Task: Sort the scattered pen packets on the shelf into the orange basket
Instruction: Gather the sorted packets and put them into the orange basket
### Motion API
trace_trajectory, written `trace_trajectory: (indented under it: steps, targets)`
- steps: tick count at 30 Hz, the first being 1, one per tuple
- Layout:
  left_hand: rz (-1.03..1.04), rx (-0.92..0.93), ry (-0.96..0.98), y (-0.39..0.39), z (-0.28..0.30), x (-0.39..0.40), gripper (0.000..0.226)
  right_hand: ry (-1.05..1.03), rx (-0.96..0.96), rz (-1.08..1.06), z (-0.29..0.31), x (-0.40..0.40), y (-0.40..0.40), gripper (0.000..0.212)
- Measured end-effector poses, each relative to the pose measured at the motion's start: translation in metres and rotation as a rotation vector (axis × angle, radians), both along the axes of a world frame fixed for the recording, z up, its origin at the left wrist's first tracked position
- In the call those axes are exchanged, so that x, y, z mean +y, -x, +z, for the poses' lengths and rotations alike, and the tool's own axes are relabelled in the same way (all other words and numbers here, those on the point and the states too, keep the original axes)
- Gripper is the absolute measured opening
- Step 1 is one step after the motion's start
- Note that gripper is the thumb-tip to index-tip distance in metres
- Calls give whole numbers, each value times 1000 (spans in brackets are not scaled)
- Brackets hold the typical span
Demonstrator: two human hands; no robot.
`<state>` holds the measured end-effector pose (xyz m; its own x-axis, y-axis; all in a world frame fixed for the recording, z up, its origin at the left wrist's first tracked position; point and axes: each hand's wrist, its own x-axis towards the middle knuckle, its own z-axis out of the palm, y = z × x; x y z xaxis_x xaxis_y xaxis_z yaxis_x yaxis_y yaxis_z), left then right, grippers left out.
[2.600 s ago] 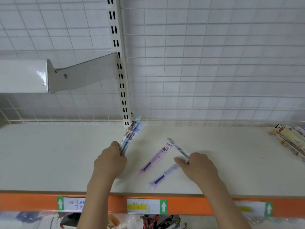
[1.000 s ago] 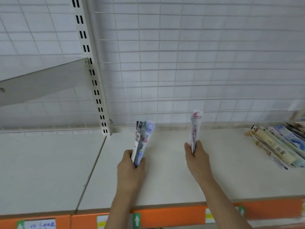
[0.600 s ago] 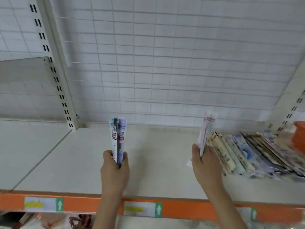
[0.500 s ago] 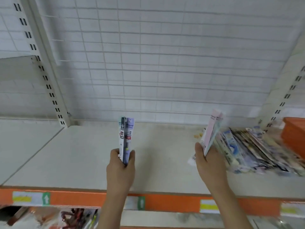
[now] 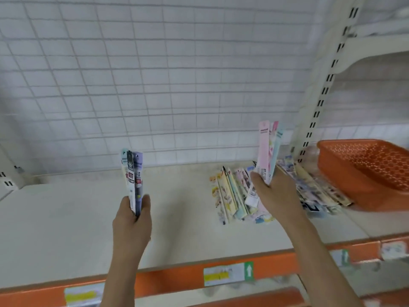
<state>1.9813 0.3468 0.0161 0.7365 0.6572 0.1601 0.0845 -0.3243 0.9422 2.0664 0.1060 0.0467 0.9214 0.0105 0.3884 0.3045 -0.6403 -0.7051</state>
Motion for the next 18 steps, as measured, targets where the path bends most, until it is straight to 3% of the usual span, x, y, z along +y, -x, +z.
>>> trace_trajectory:
  steps: [3, 6, 9, 18]
  targets:
    - [-39, 4, 32, -15, 1, -13, 29, 5, -11, -49, 7, -17, -8, 32]
    - [-67, 17, 26, -28, 3, -32, 27, -23, -12, -69, 18, -34, -12, 18]
    - [-82, 32, -12, -40, 9, -54, 29, -88, 0, -69, 27, -53, -16, 21]
    - [-33, -4, 1, -83, 14, -178, 36, 115, 13, -8, 49, -184, -69, 24]
